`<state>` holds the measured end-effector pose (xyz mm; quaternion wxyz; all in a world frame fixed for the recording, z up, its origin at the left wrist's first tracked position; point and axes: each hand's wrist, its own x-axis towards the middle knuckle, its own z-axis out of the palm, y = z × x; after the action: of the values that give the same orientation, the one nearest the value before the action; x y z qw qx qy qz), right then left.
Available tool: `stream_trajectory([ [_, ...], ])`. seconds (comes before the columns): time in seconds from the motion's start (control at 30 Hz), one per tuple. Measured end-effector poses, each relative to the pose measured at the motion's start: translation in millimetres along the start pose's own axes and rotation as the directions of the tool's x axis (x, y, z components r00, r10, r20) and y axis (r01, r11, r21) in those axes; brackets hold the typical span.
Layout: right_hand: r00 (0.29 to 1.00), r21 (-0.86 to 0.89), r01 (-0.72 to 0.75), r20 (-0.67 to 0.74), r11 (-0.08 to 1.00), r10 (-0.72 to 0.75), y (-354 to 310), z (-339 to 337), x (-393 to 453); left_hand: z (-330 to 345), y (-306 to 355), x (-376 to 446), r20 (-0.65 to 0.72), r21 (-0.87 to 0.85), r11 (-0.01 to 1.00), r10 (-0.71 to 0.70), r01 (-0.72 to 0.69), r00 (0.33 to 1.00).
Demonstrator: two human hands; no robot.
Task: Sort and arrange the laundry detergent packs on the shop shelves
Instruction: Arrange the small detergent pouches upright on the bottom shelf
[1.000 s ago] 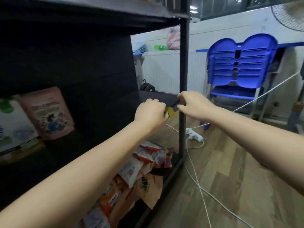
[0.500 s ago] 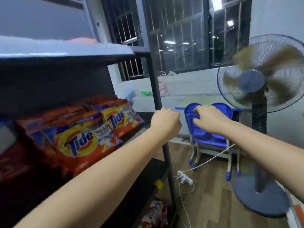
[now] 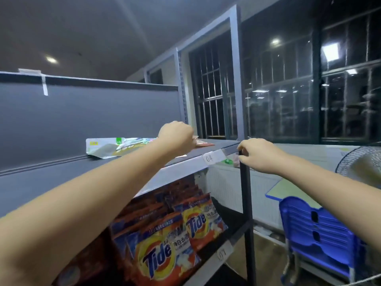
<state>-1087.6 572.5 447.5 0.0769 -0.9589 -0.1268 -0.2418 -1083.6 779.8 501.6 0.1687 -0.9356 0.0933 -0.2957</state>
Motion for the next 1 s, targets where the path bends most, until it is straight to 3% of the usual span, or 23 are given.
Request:
stream_trajectory([
  [0.2,0.998,0.034,0.043,0.055,0.999,-0.045,-22,18,91,32,-96,15,0.149,0.116,0.969,-0.234,0.218,0.961],
  [0.37,0.984,-0.037,-0.011,0.179,0.999,0.018,-32,54,172,76,-160,34,0.233,0.26,0.917,-0.364,0.302,0.902],
  [0.53,0.938,-0.073,-0.073,0.334,0.995,0.094,-36,82,228,118,-187,70,0.416,0.141,0.864,-0.495,0.484,0.762],
  [0.63,0.909,-0.049,-0.118,0.397,0.992,0.128,-39,96,252,132,-200,91,0.627,-0.048,0.702,-0.532,0.711,0.569],
  [0.7,0.892,-0.041,-0.141,0.427,0.989,0.145,-37,99,263,135,-209,95,0.697,-0.126,0.595,-0.517,0.794,0.497],
  [0.83,0.853,0.006,-0.182,0.498,0.983,0.155,-20,98,276,134,-221,93,0.706,-0.237,0.476,-0.515,0.847,0.487],
  [1.0,0.858,0.35,-0.314,0.502,0.883,0.106,-6,102,288,118,-217,73,0.716,-0.421,0.27,-0.486,0.866,0.5],
])
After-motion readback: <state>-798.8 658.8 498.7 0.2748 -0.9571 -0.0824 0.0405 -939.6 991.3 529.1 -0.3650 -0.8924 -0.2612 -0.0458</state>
